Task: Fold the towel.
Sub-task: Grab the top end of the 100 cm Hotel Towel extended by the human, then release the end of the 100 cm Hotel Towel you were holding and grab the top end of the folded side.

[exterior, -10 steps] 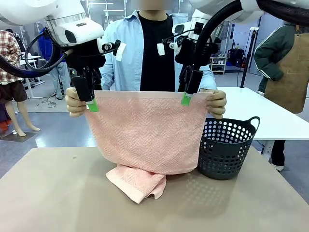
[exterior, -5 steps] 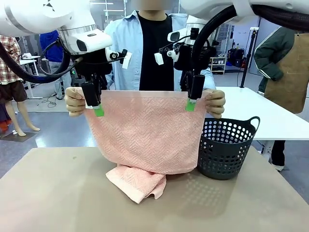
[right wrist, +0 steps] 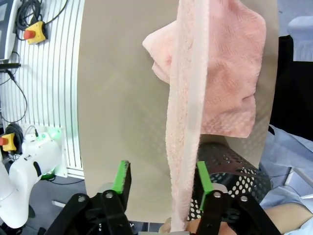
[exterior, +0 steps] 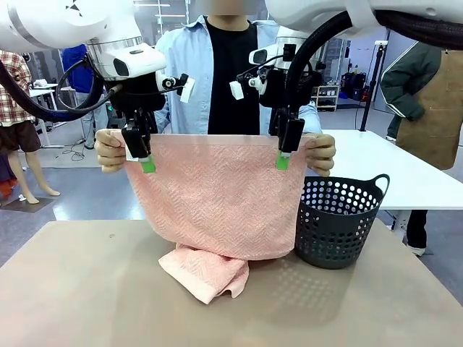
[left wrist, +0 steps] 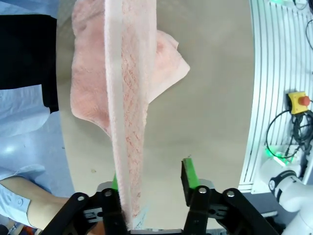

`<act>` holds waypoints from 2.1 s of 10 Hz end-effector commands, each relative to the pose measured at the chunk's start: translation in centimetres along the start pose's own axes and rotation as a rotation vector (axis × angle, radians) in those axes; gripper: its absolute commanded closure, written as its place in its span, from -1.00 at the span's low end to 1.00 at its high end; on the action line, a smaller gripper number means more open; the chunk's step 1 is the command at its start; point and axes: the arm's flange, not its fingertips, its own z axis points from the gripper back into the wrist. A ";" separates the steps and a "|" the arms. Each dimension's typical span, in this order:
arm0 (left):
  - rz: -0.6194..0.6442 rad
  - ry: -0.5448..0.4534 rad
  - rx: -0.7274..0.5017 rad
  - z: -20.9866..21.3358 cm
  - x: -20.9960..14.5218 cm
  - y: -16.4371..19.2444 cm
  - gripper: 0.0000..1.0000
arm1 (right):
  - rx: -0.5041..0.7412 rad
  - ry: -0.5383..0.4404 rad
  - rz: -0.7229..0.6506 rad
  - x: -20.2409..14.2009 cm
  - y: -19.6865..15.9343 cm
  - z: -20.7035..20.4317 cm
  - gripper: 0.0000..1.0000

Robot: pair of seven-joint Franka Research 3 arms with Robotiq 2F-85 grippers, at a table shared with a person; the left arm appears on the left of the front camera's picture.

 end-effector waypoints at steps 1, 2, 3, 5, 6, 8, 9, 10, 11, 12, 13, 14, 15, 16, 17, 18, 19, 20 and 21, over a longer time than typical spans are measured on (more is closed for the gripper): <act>-0.016 0.022 0.005 0.8 0.1 0.1 1.00 | -0.006 0.010 -0.039 -0.1 -0.1 -0.4 1.00; -0.016 0.020 0.007 0.7 0.1 0.1 1.00 | 0.011 0.002 -0.052 0.0 -0.4 -0.5 1.00; -0.011 0.017 0.006 0.8 0.0 0.0 1.00 | 0.010 0.004 -0.056 0.1 -0.6 -0.5 0.95; -0.010 0.028 0.007 1.0 0.0 0.1 1.00 | 0.001 0.019 -0.053 0.2 -0.8 -0.3 1.00; -0.008 0.038 -0.002 1.1 -0.1 0.3 1.00 | -0.006 0.017 -0.054 0.1 -0.9 -0.3 1.00; -0.010 0.033 -0.007 1.3 0.0 0.5 1.00 | -0.012 0.008 -0.054 0.1 -1.1 -0.2 1.00; -0.004 0.030 -0.009 1.3 0.1 0.6 1.00 | -0.015 0.001 -0.059 0.0 -1.3 -0.2 1.00; -0.041 0.030 -0.001 1.4 0.3 0.4 1.00 | 0.001 -0.007 -0.035 -0.1 -1.5 -0.1 1.00; 0.001 0.001 0.001 0.7 -0.1 0.1 1.00 | 0.001 -0.003 -0.030 -0.2 -0.8 -0.4 1.00; 0.001 0.001 0.001 0.7 -0.1 0.1 1.00 | 0.001 -0.003 -0.030 -0.2 -0.8 -0.4 1.00; 0.001 0.001 0.001 0.7 -0.1 0.1 1.00 | 0.001 -0.003 -0.030 -0.2 -0.8 -0.4 1.00; 0.001 0.001 0.001 0.7 -0.1 0.1 1.00 | 0.001 -0.003 -0.030 -0.2 -0.8 -0.4 1.00; 0.001 0.001 0.001 0.7 -0.1 0.1 1.00 | 0.001 -0.003 -0.030 -0.2 -0.8 -0.4 1.00; 0.001 0.001 0.001 0.7 -0.1 0.1 1.00 | 0.001 -0.003 -0.030 -0.2 -0.8 -0.4 1.00; 0.001 0.001 0.001 0.7 -0.1 0.1 1.00 | 0.001 -0.003 -0.030 -0.2 -0.8 -0.4 1.00; 0.001 0.001 0.001 0.7 -0.1 0.1 1.00 | 0.001 -0.003 -0.030 -0.2 -0.8 -0.4 1.00; 0.001 0.001 0.001 0.7 -0.1 0.1 1.00 | 0.001 -0.003 -0.030 -0.2 -0.8 -0.4 1.00; 0.001 0.001 0.001 0.7 -0.1 0.1 1.00 | 0.001 -0.003 -0.030 -0.2 -0.8 -0.4 1.00; 0.001 0.001 0.001 0.7 -0.1 0.1 1.00 | 0.001 -0.003 -0.030 -0.2 -0.8 -0.4 1.00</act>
